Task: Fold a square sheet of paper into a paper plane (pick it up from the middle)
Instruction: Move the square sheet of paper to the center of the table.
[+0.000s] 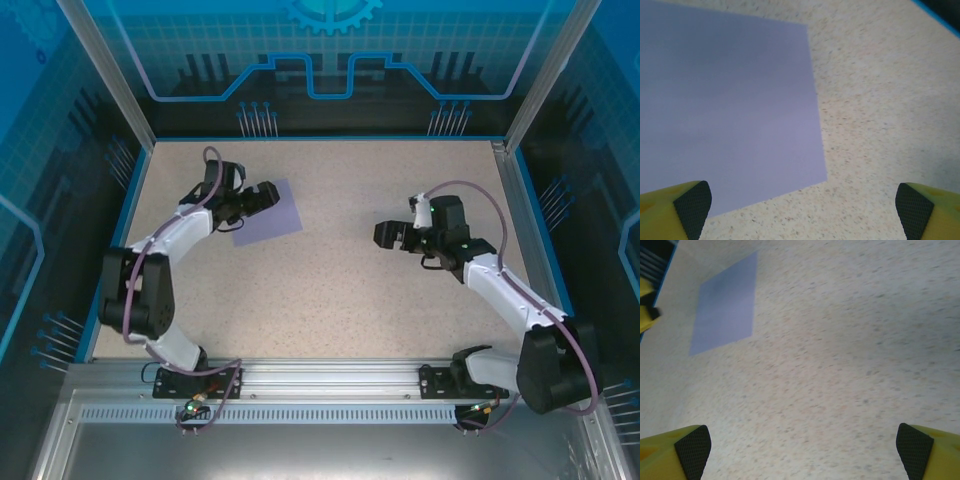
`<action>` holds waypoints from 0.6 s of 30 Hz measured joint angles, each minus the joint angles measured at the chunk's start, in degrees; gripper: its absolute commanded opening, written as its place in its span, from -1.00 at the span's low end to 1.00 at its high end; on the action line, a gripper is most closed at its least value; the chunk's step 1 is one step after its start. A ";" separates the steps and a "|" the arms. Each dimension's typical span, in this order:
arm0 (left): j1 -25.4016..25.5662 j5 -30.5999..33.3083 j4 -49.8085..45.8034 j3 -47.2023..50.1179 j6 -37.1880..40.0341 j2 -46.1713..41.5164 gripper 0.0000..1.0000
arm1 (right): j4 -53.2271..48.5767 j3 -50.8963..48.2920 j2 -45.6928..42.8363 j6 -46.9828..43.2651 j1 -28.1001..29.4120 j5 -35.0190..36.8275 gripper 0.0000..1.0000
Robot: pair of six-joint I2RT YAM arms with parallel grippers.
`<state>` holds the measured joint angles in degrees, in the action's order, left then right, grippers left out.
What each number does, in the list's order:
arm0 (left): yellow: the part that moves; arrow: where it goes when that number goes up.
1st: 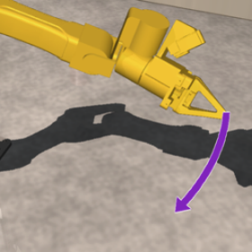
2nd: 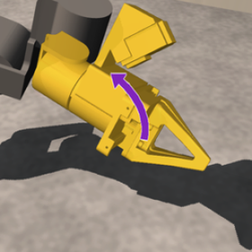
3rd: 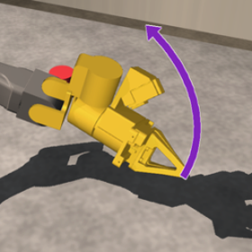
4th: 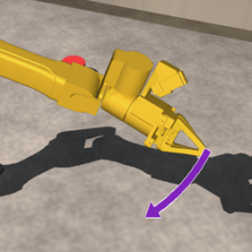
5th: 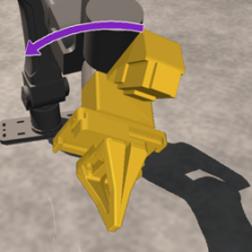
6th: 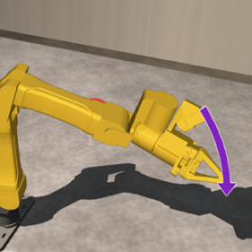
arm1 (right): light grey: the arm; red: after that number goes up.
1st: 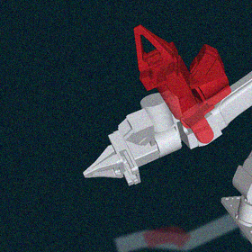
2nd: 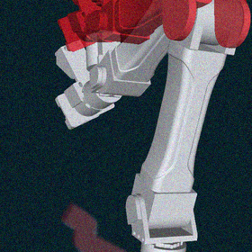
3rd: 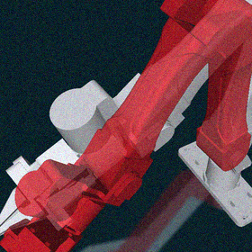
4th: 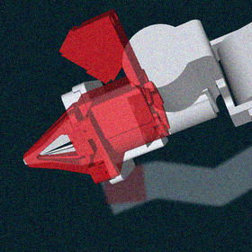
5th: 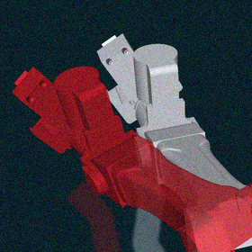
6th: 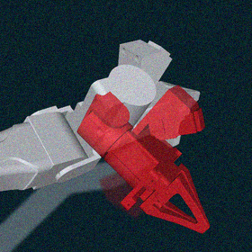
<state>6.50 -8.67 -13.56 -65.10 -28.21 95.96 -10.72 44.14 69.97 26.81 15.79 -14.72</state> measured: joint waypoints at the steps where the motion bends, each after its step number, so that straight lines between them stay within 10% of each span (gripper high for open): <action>1: 0.00 0.00 -0.39 -0.76 -0.24 1.57 0.97 | -0.24 0.50 0.00 0.15 0.90 0.35 0.98; 18: 1.99 -3.89 -3.43 -11.21 -3.72 17.79 0.97 | -0.42 1.03 4.31 2.38 3.82 2.67 0.98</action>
<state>8.49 -12.56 -16.99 -76.31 -31.92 113.75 -11.14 45.17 74.28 29.19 19.62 -12.05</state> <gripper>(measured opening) 0.986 0.992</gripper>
